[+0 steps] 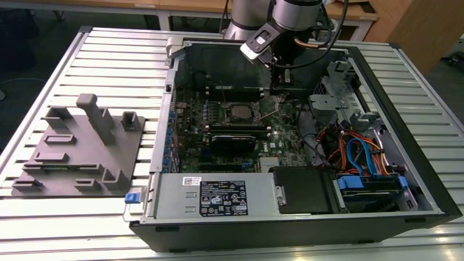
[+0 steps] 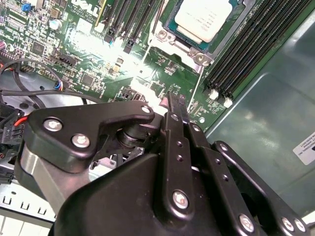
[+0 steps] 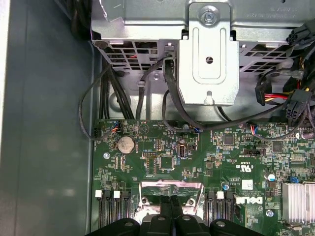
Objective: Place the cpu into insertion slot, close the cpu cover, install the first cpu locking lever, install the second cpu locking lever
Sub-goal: 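Close the cpu cover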
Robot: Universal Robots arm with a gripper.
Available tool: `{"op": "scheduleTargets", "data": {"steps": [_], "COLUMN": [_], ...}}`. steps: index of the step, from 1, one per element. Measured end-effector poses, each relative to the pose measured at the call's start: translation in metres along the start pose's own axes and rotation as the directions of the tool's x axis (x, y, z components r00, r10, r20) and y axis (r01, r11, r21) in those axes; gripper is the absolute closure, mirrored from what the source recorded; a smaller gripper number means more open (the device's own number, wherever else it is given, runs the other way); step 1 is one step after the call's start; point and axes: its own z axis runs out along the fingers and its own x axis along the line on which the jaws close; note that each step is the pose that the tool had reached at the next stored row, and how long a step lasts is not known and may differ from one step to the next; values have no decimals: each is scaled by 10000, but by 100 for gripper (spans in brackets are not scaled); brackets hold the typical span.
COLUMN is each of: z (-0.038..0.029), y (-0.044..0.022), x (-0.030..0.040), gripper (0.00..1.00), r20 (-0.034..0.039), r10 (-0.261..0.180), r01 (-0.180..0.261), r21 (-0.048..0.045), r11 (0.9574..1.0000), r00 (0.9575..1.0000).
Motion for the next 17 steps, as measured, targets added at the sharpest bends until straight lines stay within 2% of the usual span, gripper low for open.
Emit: {"op": "scheduleTargets", "data": {"steps": [2,5,10,13,17], "z": [1,8,65,120,187], "y": [14,77,287,373,387], "x": [0,0,0,-1,-2], "gripper": [90,90,90,90,90], "r20": [-1,0,0,0,0], "r10": [-1,-1,2,2,3], "r01": [1,1,-2,-2,-3], "r21": [0,13,152,211,331], "r11": [10000,10000,9999,9998,9995], "r00": [10000,10000,10000,10000,10000]}}
